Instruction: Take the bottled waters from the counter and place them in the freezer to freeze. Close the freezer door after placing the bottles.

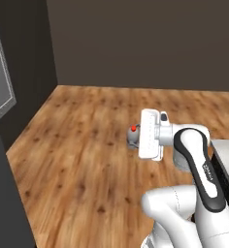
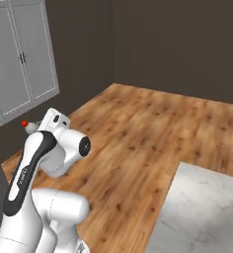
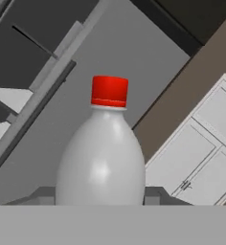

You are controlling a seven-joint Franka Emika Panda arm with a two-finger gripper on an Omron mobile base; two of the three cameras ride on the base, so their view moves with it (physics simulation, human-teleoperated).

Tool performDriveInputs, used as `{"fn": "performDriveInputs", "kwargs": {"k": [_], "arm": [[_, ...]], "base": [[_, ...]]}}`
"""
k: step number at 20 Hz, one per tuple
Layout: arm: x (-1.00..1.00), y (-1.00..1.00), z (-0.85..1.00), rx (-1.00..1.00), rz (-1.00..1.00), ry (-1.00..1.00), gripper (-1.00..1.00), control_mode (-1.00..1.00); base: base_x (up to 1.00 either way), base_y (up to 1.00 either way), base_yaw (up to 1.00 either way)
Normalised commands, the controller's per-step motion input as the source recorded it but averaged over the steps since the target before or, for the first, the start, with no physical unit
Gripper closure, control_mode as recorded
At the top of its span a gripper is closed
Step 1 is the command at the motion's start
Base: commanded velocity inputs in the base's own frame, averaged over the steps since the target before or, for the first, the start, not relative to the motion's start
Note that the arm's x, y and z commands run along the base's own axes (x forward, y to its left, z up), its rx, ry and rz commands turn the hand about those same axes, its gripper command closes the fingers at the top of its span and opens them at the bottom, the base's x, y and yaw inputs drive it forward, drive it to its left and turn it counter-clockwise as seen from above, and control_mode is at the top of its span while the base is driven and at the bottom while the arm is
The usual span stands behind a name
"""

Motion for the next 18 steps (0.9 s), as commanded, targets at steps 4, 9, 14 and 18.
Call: {"fn": "performDriveInputs", "kwargs": {"k": [4, 9, 14, 18], "arm": [[0.0, 0.0, 0.0, 0.0, 0.0, 0.0, 1.0, 1.0], [0.0, 0.0, 0.0, 0.0, 0.0, 0.0, 1.0, 1.0], [0.0, 0.0, 0.0, 0.0, 0.0, 0.0, 1.0, 1.0], [0.0, 0.0, 0.0, 0.0, 0.0, 0.0, 1.0, 1.0]], "base": [[0.42, 0.36, 0.36], [0.4, 0.38, 0.49], [0.43, 0.12, 0.56], [0.1, 0.0, 0.59]]}}
